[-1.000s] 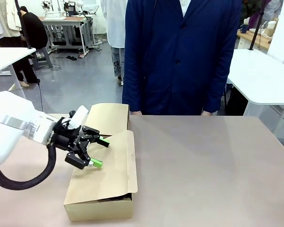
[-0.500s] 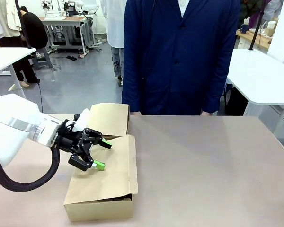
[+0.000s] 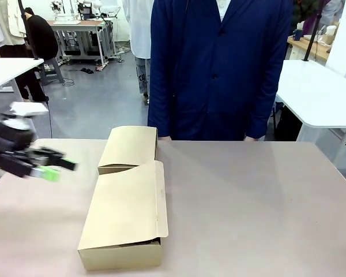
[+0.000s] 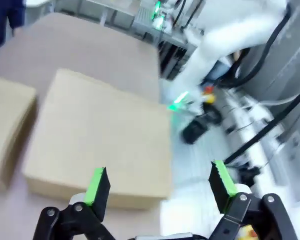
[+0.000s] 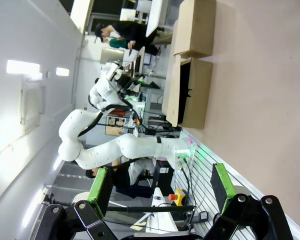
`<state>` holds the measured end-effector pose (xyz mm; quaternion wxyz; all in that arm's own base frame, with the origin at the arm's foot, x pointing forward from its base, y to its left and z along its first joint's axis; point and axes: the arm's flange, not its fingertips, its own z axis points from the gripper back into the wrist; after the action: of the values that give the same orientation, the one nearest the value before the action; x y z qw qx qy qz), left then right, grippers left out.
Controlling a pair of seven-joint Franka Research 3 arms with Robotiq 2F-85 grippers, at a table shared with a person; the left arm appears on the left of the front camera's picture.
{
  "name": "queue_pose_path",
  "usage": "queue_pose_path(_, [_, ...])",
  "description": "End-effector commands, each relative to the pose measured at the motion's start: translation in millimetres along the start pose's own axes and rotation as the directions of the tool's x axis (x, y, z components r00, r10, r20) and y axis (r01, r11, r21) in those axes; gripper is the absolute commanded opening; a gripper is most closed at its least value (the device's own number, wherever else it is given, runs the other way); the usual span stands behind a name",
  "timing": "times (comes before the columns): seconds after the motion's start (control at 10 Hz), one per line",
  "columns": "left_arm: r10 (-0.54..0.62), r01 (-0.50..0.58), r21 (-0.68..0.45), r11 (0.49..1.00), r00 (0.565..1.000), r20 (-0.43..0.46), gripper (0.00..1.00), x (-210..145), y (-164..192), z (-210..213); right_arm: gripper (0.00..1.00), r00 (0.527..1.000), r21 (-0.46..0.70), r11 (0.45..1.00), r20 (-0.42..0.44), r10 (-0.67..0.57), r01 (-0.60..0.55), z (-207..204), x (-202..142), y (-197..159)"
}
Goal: Place items inside the box.
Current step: Close the lid of the Mailer Box closest to the robot.
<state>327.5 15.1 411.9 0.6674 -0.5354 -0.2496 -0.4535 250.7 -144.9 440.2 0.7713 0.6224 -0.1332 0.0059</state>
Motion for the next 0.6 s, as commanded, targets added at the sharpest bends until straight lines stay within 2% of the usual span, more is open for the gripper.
queue_pose_path(0.0, [0.272,-0.264,-0.071,0.962,0.949,0.158,1.00,2.6,-16.2,52.3,1.00,1.000,0.012,1.000,0.007,-0.006,0.006,1.0,1.8,5.3])
queue_pose_path(0.1, [0.445,-0.434,-0.106,0.894,0.844,0.298,1.00,-0.9,-9.9,74.7,1.00,1.000,0.012,1.000,0.007,-0.006,0.006,1.0,1.8,5.3])
queue_pose_path(0.2, [0.647,-0.632,-0.189,0.752,0.649,0.401,1.00,-8.9,1.0,97.2,1.00,1.000,0.012,1.000,0.007,-0.006,0.006,1.0,1.8,5.3])
queue_pose_path(0.3, [0.690,-0.671,-0.231,0.704,0.570,0.446,1.00,-17.9,11.2,116.0,1.00,1.000,0.012,1.000,0.007,-0.006,0.006,1.0,1.8,5.3])
queue_pose_path(0.4, [0.431,-0.423,-0.083,0.902,0.879,0.202,1.00,-21.7,-20.5,89.5,1.00,1.000,0.012,1.000,0.007,-0.006,0.006,1.0,1.8,5.3])
queue_pose_path(0.5, [0.431,-0.423,-0.083,0.902,0.879,0.202,1.00,-21.7,-20.5,89.5,1.00,1.000,0.012,1.000,0.007,-0.006,0.006,1.0,1.8,5.3])
